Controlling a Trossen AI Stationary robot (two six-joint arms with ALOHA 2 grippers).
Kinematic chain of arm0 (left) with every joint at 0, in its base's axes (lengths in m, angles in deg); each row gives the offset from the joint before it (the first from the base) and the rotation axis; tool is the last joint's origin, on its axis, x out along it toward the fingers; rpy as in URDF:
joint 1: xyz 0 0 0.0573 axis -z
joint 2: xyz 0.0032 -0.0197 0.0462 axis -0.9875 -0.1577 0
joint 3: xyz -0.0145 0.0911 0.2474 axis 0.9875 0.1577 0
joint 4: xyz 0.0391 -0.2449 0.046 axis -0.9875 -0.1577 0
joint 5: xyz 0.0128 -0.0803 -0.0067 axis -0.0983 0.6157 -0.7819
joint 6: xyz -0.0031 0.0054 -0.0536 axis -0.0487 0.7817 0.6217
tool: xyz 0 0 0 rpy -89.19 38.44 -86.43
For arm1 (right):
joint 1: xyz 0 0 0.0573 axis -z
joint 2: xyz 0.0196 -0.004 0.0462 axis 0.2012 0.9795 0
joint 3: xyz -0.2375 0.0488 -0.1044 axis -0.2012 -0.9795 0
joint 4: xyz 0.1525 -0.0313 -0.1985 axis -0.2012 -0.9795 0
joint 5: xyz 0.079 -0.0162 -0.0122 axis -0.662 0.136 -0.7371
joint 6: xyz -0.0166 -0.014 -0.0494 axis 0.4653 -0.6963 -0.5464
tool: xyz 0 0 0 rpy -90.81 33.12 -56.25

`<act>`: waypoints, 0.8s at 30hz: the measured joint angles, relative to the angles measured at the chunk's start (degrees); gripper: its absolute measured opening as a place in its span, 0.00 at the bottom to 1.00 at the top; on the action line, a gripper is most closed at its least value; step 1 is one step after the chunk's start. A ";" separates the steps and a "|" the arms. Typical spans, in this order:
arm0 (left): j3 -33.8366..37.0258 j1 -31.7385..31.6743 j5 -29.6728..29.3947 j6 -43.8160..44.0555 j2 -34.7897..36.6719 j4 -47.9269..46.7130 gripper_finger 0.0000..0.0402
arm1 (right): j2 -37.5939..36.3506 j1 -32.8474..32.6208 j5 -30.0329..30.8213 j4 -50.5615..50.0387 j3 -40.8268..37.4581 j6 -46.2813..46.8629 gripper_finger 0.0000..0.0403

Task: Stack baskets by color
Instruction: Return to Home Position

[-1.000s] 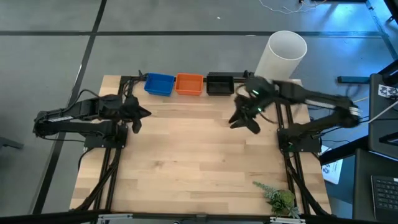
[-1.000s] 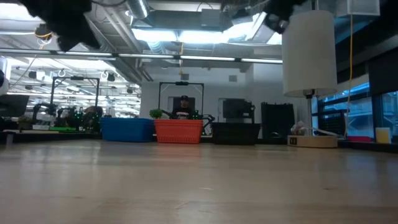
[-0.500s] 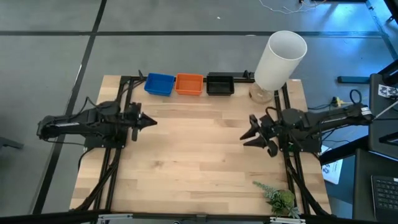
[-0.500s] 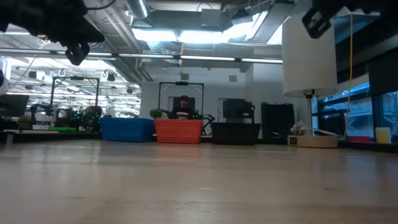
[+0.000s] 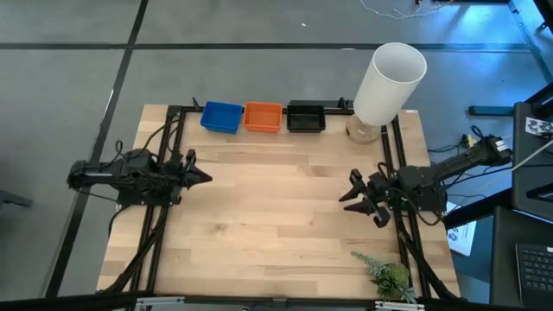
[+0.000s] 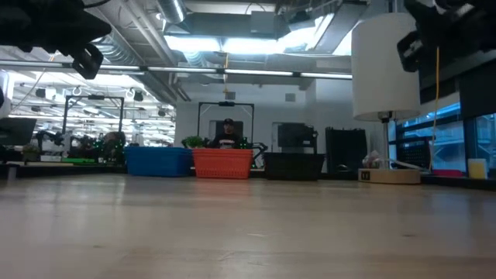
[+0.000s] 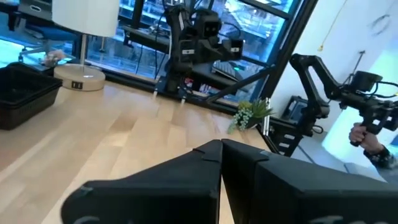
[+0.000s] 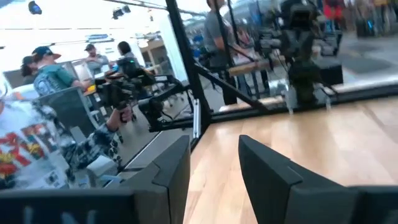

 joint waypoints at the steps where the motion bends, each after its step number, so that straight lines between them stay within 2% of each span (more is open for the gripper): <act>1: 0.00 0.14 -0.40 -0.11 0.02 -0.03 0.00 | -0.08 -0.40 0.01 2.09 -1.30 -1.02 0.34; 5: 0.00 0.43 -1.01 -0.32 0.00 -0.04 0.00 | -1.01 -1.10 -0.14 10.44 -7.23 -2.57 0.34; 13: 0.00 0.43 -1.14 -0.39 0.02 -0.07 0.00 | -3.08 1.12 -2.76 7.64 -7.62 -4.33 0.34; 19: 0.00 0.43 -1.14 -2.14 0.00 -0.80 0.00 | -6.06 6.45 -3.39 -1.72 -7.74 -2.60 0.34; 24: -0.01 0.43 -1.12 -2.18 0.02 -0.81 0.00 | -11.23 10.86 -11.68 -4.82 -7.74 -2.84 0.34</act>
